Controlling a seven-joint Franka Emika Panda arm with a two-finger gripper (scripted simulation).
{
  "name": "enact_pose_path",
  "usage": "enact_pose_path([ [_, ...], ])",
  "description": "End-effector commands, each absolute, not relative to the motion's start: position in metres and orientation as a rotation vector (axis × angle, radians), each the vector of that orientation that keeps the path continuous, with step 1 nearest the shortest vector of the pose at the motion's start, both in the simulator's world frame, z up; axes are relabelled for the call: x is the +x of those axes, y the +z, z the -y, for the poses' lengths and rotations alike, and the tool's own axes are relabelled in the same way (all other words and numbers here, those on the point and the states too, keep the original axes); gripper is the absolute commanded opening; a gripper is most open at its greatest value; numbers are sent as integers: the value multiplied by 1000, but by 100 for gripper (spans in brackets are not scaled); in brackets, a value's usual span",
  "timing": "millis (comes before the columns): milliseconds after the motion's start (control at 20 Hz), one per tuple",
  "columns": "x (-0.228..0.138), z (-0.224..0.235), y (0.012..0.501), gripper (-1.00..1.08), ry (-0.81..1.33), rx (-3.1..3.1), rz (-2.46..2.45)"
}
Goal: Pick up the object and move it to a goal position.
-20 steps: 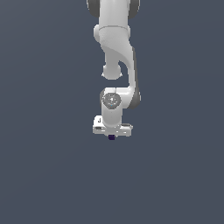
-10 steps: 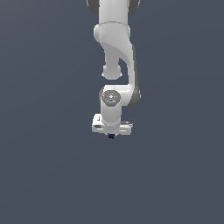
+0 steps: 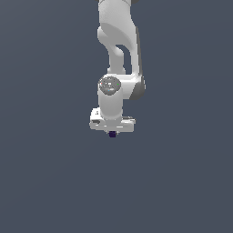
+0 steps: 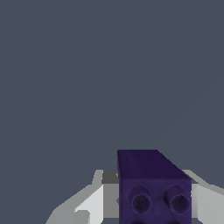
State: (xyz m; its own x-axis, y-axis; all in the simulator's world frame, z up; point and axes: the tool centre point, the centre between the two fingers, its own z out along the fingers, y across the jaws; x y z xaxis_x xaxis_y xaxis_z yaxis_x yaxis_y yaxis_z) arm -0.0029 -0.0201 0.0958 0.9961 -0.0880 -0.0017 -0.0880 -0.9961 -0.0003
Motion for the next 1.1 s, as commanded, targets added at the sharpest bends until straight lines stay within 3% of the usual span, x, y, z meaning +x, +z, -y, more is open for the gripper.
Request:
enact_pose_path([
  [0,-6,27,121,-100,1,-3138,-139],
  [600,-20,60,247,-100,0,-3137,-139],
  [1050,-24,74,300,-100,0,-3138,-139],
])
